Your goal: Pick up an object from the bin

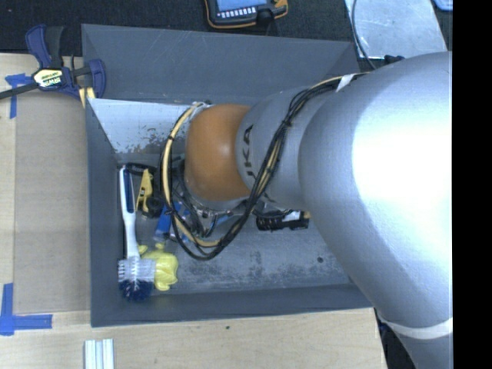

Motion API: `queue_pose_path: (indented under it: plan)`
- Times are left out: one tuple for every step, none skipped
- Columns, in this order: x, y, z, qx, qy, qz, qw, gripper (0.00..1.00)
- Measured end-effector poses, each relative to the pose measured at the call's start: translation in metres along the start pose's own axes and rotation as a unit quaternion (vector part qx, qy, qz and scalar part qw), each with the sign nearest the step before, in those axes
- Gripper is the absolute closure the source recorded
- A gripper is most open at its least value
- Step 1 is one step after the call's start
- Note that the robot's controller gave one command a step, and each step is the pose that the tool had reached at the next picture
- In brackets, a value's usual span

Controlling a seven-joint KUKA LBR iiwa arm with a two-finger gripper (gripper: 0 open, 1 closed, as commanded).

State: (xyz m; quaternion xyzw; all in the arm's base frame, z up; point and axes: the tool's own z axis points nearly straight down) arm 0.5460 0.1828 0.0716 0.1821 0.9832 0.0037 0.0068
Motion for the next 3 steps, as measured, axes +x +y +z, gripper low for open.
queue_pose_path:
  plan:
    - [0.001, -0.002, -0.012, 0.002, 0.0023, 0.000, 1.0000, 1.00]
    - [-0.001, -0.001, -0.033, 0.000, -0.0005, 0.001, 1.0000, 1.00]
    - [0.000, -0.002, -0.071, 0.002, 0.0025, 0.001, 1.0000, 1.00]
